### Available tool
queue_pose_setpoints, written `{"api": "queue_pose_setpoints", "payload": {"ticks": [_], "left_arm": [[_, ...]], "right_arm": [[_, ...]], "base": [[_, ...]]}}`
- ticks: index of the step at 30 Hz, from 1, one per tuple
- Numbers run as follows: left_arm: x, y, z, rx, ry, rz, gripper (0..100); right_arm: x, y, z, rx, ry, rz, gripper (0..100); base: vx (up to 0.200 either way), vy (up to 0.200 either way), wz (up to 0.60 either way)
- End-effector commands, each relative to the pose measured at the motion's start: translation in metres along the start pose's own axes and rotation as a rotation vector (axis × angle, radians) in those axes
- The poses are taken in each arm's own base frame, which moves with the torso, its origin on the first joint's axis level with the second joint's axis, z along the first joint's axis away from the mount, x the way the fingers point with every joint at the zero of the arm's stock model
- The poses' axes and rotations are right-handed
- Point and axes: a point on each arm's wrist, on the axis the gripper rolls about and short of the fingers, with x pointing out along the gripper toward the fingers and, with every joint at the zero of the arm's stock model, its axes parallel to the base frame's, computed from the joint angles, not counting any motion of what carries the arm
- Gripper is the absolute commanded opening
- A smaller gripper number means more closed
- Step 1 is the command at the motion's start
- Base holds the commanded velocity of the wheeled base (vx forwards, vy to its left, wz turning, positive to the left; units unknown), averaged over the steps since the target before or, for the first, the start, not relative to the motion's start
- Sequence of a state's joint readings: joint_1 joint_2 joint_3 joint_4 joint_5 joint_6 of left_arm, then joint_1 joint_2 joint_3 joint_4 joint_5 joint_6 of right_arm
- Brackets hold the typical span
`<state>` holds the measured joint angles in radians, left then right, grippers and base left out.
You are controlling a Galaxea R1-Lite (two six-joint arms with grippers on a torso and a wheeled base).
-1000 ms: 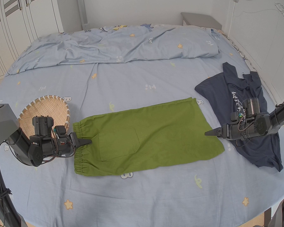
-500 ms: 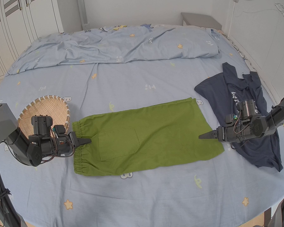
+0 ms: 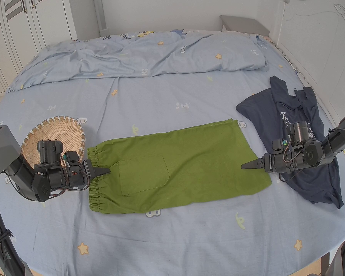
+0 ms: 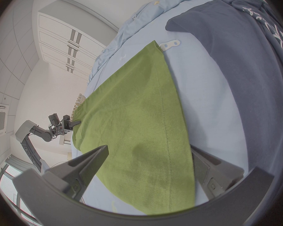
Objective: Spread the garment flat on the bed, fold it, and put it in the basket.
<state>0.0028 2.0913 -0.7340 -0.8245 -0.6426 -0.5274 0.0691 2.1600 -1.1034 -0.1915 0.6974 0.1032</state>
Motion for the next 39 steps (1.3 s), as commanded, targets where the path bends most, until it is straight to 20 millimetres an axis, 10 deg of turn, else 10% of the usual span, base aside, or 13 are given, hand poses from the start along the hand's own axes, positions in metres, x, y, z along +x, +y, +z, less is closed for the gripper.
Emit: {"api": "queue_pose_setpoints", "payload": {"ticks": [1, 21, 39], "left_arm": [[-0.001, 0.001, 0.001, 0.0, -0.004, 0.001, 0], [-0.004, 0.0, 0.003, 0.001, -0.014, 0.001, 0], [-0.019, -0.004, 0.016, -0.03, -0.008, 0.037, 0]], "right_arm": [[0.0, -0.003, 0.001, 0.004, -0.002, -0.005, 0], [-0.008, -0.005, 0.004, 0.009, -0.023, 0.015, 0], [-0.061, 0.025, 0.018, 0.0, -0.087, -0.002, 0]], "base": [[0.0, 0.0, 0.0], [0.0, 0.0, 0.0], [0.0, 0.0, 0.0]]}}
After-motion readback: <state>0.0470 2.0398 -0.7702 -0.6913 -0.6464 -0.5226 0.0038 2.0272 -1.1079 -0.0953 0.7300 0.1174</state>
